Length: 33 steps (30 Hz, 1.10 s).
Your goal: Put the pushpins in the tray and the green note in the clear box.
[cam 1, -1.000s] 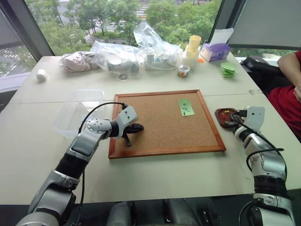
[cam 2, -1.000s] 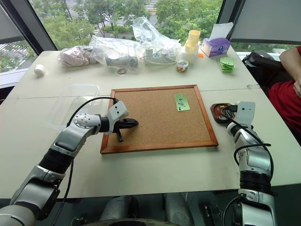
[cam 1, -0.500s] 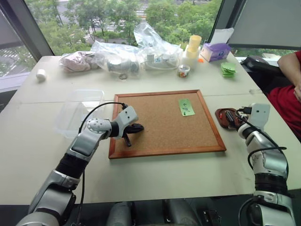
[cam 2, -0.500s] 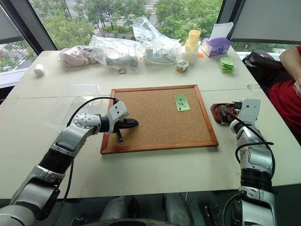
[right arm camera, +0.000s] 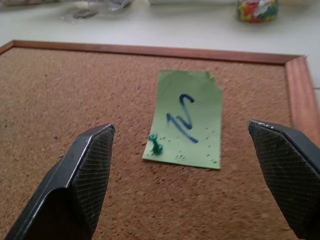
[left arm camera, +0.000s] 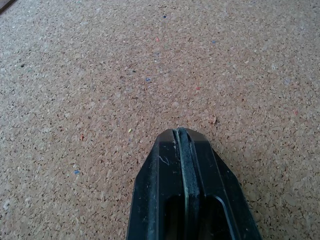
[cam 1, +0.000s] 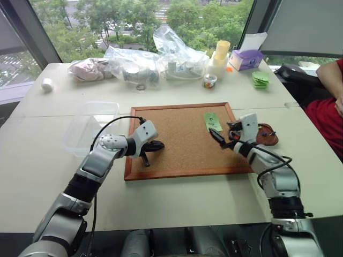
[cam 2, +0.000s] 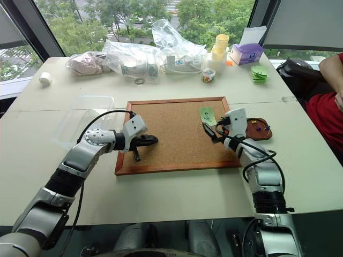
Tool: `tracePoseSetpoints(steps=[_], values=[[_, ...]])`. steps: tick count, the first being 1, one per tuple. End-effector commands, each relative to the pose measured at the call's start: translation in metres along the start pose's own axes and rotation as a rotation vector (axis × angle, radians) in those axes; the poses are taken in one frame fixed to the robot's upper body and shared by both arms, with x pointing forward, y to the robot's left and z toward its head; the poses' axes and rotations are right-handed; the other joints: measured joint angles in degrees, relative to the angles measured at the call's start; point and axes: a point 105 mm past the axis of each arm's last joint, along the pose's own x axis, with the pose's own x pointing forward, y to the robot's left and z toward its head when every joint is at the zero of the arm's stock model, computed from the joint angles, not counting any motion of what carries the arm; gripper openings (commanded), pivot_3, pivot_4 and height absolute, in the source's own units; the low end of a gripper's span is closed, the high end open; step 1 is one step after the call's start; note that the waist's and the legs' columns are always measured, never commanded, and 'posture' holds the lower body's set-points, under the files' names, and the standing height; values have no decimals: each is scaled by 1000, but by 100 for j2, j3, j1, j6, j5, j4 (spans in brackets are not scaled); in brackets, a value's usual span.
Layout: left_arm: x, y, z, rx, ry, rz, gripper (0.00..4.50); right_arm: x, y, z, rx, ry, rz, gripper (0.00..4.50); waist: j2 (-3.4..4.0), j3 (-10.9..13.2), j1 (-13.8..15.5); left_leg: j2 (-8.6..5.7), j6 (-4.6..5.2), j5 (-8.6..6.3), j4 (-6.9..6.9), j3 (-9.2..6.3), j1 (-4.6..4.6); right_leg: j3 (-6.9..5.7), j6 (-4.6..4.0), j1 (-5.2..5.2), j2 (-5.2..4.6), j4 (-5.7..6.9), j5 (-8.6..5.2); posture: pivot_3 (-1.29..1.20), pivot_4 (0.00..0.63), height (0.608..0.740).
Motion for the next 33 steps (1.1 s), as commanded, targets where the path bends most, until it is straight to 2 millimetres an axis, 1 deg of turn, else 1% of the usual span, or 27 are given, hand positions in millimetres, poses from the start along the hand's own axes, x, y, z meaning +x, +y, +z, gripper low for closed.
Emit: tracePoseSetpoints(steps=[1,7,12,18,21,22,23,24,25,27,28,29,33], values=[[1,-7,-45,-77,160,-7,0,6,3,11,-32,-45,4,4346,0,0,-2,0,0,0,0,0,0,0,0,0,-1,0,0,0,150,738],[-1,-8,-48,-84,164,-3,0,16,7,7,-34,-43,17,4346,0,0,-13,1,0,0,0,0,2,-1,0,0,-5,0,0,0,150,738],[-1,-10,-49,-89,165,-3,0,20,11,13,-74,-76,26,4346,0,0,-21,0,0,0,0,0,1,-1,0,0,-9,0,0,0,150,738],[-1,-11,-49,-94,166,-3,0,24,14,6,-72,-51,43,4346,0,0,-26,0,0,0,-1,0,1,-4,0,0,-13,0,0,0,150,738],[-1,-11,-49,-95,166,-4,0,28,16,1,-85,-17,53,3534,0,0,-33,-2,0,0,-2,0,1,-6,0,0,-18,0,0,0,150,738],[0,-11,-49,-96,165,-4,0,29,17,-7,-98,27,64,3130,0,0,-39,-2,0,0,-2,0,2,-7,0,1,-19,0,0,0,150,738],[0,-11,-49,-96,164,-1,0,29,19,-15,-102,69,77,2523,-1,-1,-48,-3,0,0,-2,1,2,-8,0,1,-21,0,0,0,150,738],[0,-10,-49,-96,163,1,0,29,20,-20,-101,89,87,2143,-5,-3,-52,-3,0,0,-2,0,4,-9,0,4,-23,0,0,0,150,738],[0,-10,-49,-96,162,2,0,29,21,-22,-99,100,94,1603,-12,-7,-54,-3,0,0,-2,0,4,-11,0,4,-24,0,0,0,150,738],[0,-10,-49,-96,161,5,0,29,20,-21,-77,92,85,558,-18,-11,-55,-3,0,0,-2,-2,5,-13,0,6,-24,0,0,0,150,738],[-1,-10,-49,-96,161,6,0,29,19,-21,-72,91,81,145,-20,-12,-57,-3,0,0,-3,-2,5,-13,0,6,-26,0,0,0,150,738],[-1,-9,-49,-97,160,7,0,29,19,-21,-67,93,78,32,-22,-14,-57,-3,0,0,-4,-2,5,-13,0,6,-26,0,0,0,150,738],[-1,-9,-48,-98,158,10,0,29,17,-20,-54,92,66,32,-27,-17,-58,-3,0,0,-5,-2,5,-14,0,6,-28,-2,0,0,150,738]])
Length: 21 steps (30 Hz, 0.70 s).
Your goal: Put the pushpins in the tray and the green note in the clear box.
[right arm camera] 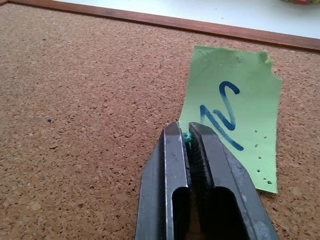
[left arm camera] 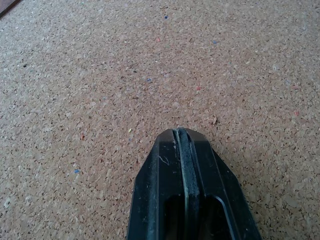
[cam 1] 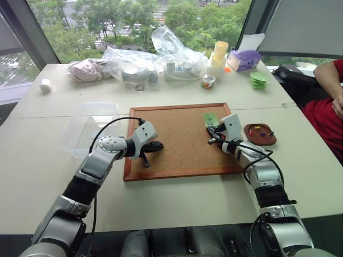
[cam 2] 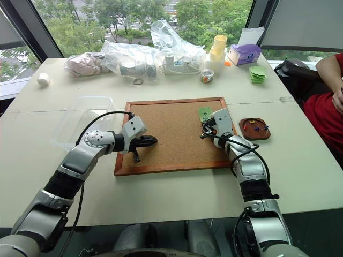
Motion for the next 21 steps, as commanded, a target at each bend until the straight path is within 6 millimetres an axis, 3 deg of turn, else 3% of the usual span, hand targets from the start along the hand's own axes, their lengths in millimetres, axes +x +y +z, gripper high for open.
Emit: tracePoseSetpoints(steps=[1,6,9,11,17,21], values=[[1,-7,-45,-92,157,-7,0,1,5,-8,32,24,12,32,-4,-2,0,0,0,0,0,0,0,-1,0,0,0,0,0,0,150,738],[0,-7,-44,-88,156,-5,0,-2,-2,3,22,-21,-20,32,-5,-3,-1,0,0,0,-2,0,0,-1,0,0,-2,-1,0,0,150,738],[-1,-6,-45,-77,164,-10,0,-15,-13,48,-18,-190,-75,32,0,1,8,-1,0,0,-4,0,-3,-1,0,-4,-5,-1,0,0,150,738],[-1,-6,-46,-77,167,-12,0,-21,-8,60,-55,-215,-60,32,6,5,22,-5,-1,0,-12,1,-12,-1,0,-15,-9,-3,0,0,150,738],[2,-12,-47,-77,169,-44,0,-25,-3,71,-55,-241,-60,32,-4,-1,14,-9,-2,1,-40,4,0,1,1,-12,-11,-13,0,0,150,738],[4,-6,-32,-71,108,-32,0,-26,-4,67,-54,-231,-65,32,-3,-1,27,-10,-2,1,-45,4,0,1,0,-13,-11,-15,0,0,150,738]])
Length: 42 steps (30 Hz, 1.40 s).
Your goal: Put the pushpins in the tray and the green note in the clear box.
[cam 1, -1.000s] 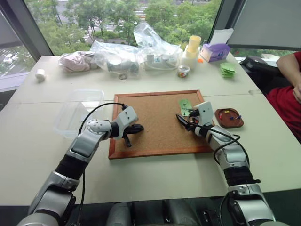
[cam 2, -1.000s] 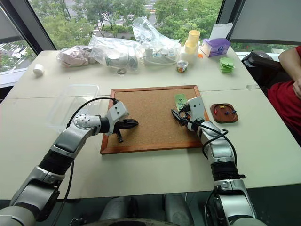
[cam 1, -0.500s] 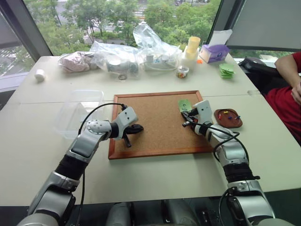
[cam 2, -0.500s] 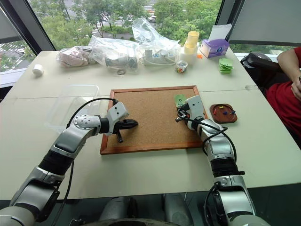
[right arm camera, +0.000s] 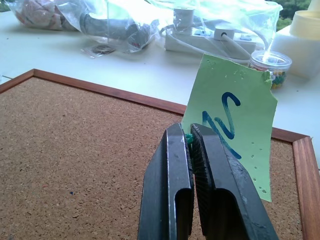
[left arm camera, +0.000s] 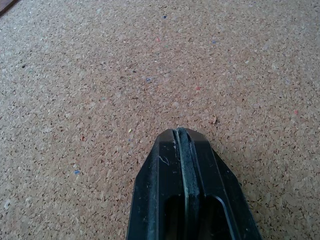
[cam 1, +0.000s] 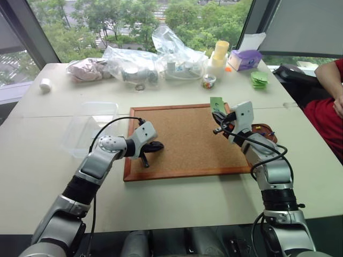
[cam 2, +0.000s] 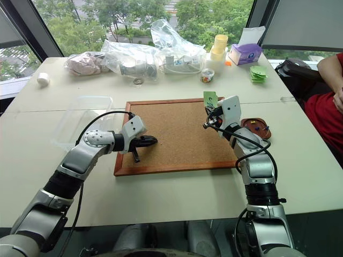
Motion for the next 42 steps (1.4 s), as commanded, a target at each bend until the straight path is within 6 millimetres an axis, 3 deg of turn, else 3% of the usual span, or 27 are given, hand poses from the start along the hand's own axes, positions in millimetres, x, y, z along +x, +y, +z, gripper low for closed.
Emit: tracePoseSetpoints(steps=[1,3,7,10,15,20,23,32,38,42], values=[[4,-1,-21,-120,45,-8,524,-2,0,13,-17,-45,0,0,0,0,13,-1,0,0,0,0,0,0,0,0,0,-1,0,0,150,738],[-1,5,10,-177,-76,-24,1021,-3,1,13,-24,-45,5,0,0,1,43,-3,0,0,0,0,-2,0,0,-1,-1,-2,0,0,150,738],[-28,14,104,-264,-352,-119,2828,-7,3,23,-69,-68,24,0,-38,55,132,-5,-9,7,4,-2,-33,-2,2,-29,1,0,1,0,150,738],[-26,31,130,-422,-442,-58,4395,-9,6,32,-92,-93,35,0,-33,56,163,-5,-10,8,59,-19,-144,-14,9,-116,4,19,5,0,150,738],[16,41,136,-830,-446,-108,4468,-15,24,47,-160,-135,93,0,-32,57,168,-17,-11,8,80,-15,-159,-14,20,-116,-8,6,7,0,150,738],[51,40,137,-937,-438,-153,4468,-18,35,62,-184,-174,113,0,-42,84,141,-16,-16,11,82,-18,-164,-17,26,-120,3,6,7,0,150,738],[60,42,142,-963,-460,-167,4468,-19,40,67,-192,-187,124,0,-42,85,137,-17,-20,13,82,-16,-164,-22,26,-121,7,5,7,0,150,738],[62,39,166,-948,-528,-246,4468,-21,43,73,-199,-199,115,0,-42,86,153,-19,-21,14,81,-14,-167,-24,26,-122,8,3,7,0,150,738],[54,48,143,-945,-488,-192,4468,-19,32,74,-185,-206,59,0,-41,86,125,-19,-22,14,82,-14,-166,-24,26,-122,8,5,7,0,150,738],[46,50,140,-944,-495,-194,4468,-18,31,74,-185,-203,57,0,-41,86,126,-16,-26,16,81,-15,-165,-24,26,-124,9,11,7,0,150,738]])
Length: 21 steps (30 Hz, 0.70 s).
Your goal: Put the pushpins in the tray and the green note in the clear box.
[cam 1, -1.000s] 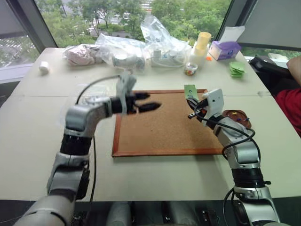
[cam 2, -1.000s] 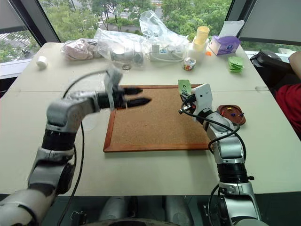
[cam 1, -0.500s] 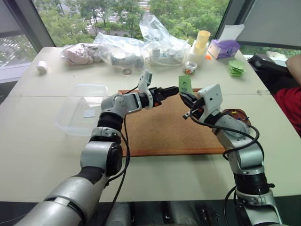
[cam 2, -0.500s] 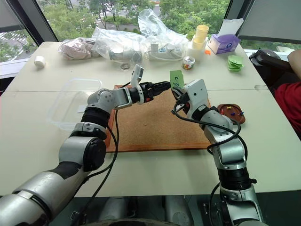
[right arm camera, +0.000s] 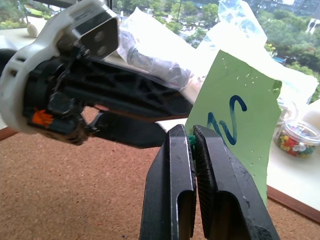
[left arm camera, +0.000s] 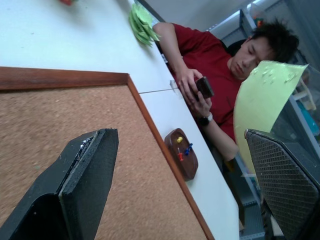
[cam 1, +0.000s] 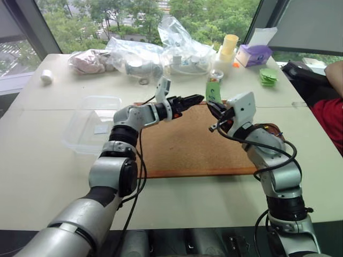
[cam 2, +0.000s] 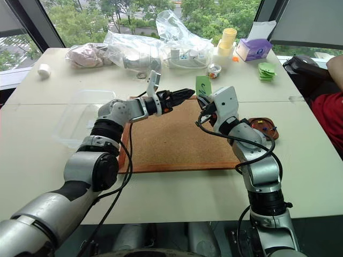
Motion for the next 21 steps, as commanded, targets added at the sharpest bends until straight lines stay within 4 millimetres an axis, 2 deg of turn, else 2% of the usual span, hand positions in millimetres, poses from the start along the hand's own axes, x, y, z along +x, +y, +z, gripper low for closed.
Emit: tracePoseSetpoints(steps=[1,5,11,21], values=[[-5,-14,13,50,-26,-52,4468,0,-6,13,-27,-48,-18,0,0,0,4,0,0,0,0,0,0,0,0,0,-1,0,0,0,150,738],[-9,-23,17,69,-43,-86,4468,2,-4,12,-25,-46,-5,0,0,0,43,-4,0,0,4,0,-5,-1,0,0,-5,0,0,0,150,738],[3,-41,14,91,-34,-141,4468,3,0,11,-23,-42,11,0,0,0,101,-6,0,0,5,1,-4,0,1,0,-5,0,0,0,150,738],[25,-38,12,114,-51,-97,4468,2,7,12,-33,-47,32,0,0,0,156,-8,0,0,6,3,-4,0,1,0,-3,0,1,0,150,738]])
